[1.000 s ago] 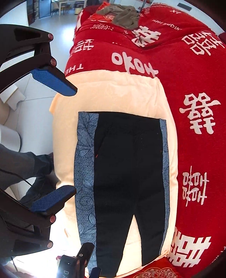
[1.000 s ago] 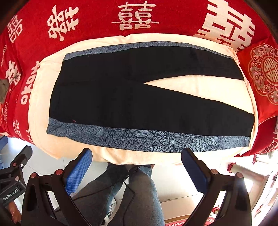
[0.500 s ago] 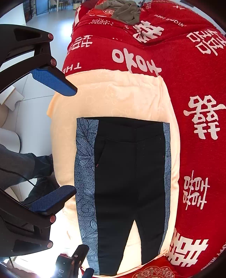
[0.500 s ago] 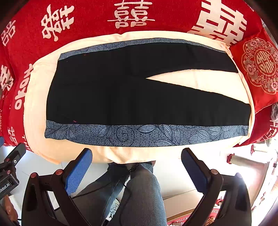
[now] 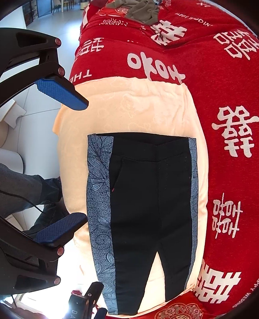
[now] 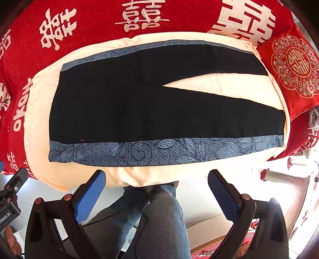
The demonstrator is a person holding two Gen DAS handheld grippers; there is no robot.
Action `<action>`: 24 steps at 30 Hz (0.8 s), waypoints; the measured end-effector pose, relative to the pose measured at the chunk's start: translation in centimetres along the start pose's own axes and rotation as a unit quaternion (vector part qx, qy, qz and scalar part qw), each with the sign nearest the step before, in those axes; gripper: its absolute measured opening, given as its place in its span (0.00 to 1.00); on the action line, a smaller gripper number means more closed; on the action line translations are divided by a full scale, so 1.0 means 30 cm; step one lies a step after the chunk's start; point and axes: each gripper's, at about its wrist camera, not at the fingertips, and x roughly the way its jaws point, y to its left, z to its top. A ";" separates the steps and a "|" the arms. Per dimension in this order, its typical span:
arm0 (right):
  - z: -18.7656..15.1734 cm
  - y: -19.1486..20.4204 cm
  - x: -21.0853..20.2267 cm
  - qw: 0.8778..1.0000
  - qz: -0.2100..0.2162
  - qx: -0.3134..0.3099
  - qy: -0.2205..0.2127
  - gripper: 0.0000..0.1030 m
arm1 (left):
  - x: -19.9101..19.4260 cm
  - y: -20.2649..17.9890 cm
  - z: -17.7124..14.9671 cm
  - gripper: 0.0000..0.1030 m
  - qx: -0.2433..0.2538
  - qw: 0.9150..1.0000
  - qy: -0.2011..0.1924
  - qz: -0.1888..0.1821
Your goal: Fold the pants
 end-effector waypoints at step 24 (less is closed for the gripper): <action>0.025 -0.102 0.269 0.992 0.126 0.025 -0.007 0.99 | 0.299 -0.036 -0.003 1.00 -0.040 0.998 0.017 -0.040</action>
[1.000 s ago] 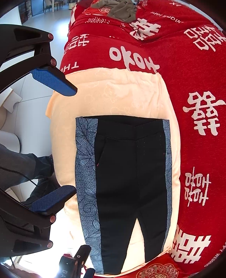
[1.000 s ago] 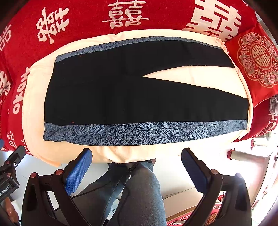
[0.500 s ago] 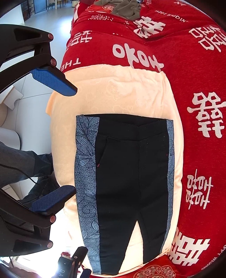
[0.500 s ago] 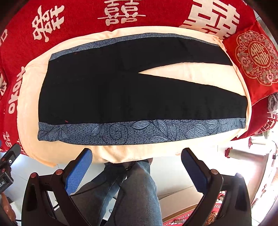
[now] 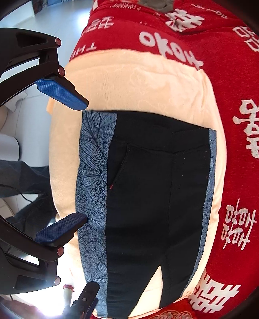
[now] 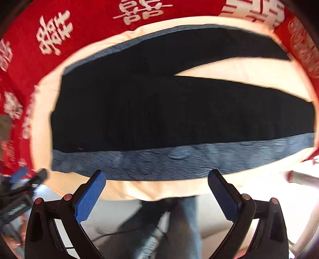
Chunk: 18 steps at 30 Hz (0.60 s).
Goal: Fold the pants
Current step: 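Grasp the patterned hem edge with the right gripper while the left gripper grasps beside it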
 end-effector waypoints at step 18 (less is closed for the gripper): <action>-0.172 -0.163 0.470 0.914 0.366 0.166 0.050 0.66 | 0.272 0.060 -0.119 1.00 -0.070 0.986 0.037 -0.147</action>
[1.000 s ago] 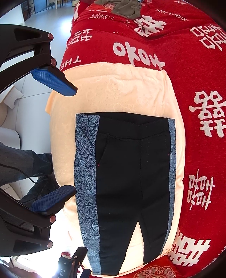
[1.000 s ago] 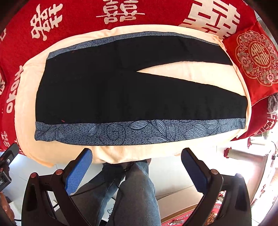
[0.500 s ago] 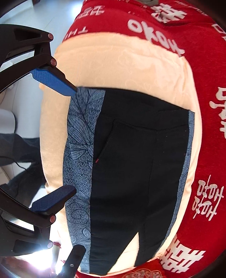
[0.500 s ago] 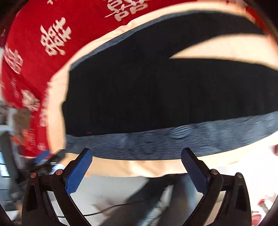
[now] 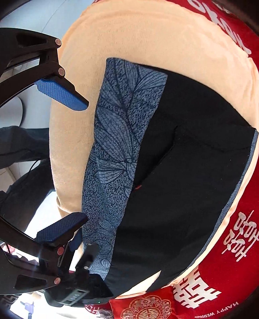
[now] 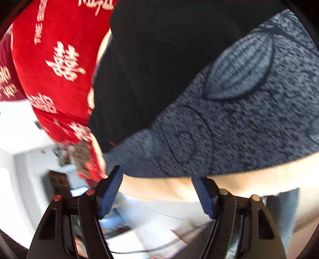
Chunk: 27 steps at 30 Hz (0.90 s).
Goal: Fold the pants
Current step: 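Grasp the patterned hem edge with the right gripper while the left gripper grasps beside it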
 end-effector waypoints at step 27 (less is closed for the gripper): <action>0.058 -0.031 -0.125 0.997 0.044 0.062 -0.007 0.42 | 0.049 0.042 0.164 0.25 -0.107 0.989 -0.013 -0.096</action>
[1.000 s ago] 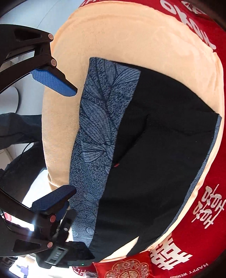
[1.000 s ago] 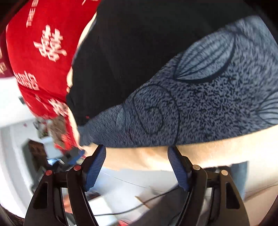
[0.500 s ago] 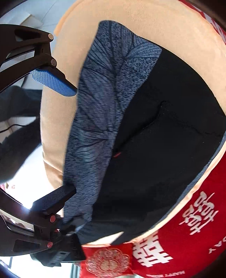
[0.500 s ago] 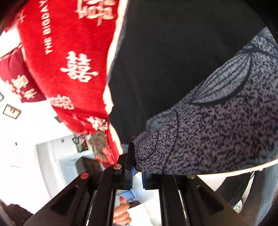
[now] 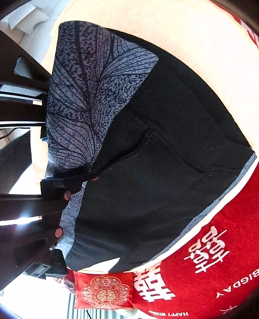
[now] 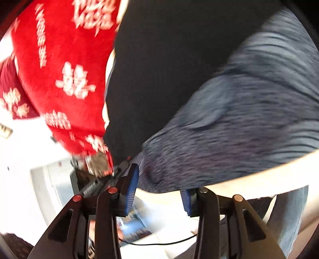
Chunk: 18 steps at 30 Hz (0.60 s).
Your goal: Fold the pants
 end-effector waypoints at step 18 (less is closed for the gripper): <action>0.611 0.641 0.027 0.989 -0.048 -0.128 0.059 0.12 | -0.150 -0.372 0.455 0.26 0.068 0.994 -0.089 0.007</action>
